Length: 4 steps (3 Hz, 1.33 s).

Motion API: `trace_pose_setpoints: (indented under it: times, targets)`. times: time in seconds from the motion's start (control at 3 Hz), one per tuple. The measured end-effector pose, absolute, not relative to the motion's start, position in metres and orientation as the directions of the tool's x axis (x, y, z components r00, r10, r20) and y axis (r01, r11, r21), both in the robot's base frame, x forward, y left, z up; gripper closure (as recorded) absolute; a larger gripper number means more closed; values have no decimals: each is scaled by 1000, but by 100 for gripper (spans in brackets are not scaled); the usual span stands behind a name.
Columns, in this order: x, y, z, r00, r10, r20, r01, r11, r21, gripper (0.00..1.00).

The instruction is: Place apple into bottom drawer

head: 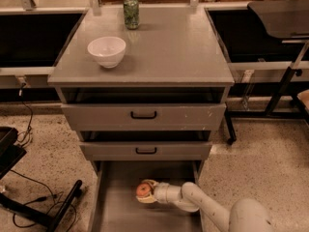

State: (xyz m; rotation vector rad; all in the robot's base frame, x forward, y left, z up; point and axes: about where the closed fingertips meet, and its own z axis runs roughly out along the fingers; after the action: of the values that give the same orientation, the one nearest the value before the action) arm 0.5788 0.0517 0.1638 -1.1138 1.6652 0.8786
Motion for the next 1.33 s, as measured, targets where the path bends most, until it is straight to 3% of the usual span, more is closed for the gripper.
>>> trace_pose_setpoints:
  times: [0.33,0.67,1.33]
  targets:
    - [576,66,143,-167,-305,-938,-947,316,66,100]
    - [577,67,143,-167,-305,-938,-947,315,66,81]
    - [577,67,143,-167,-305,-938,-947,315,66,35]
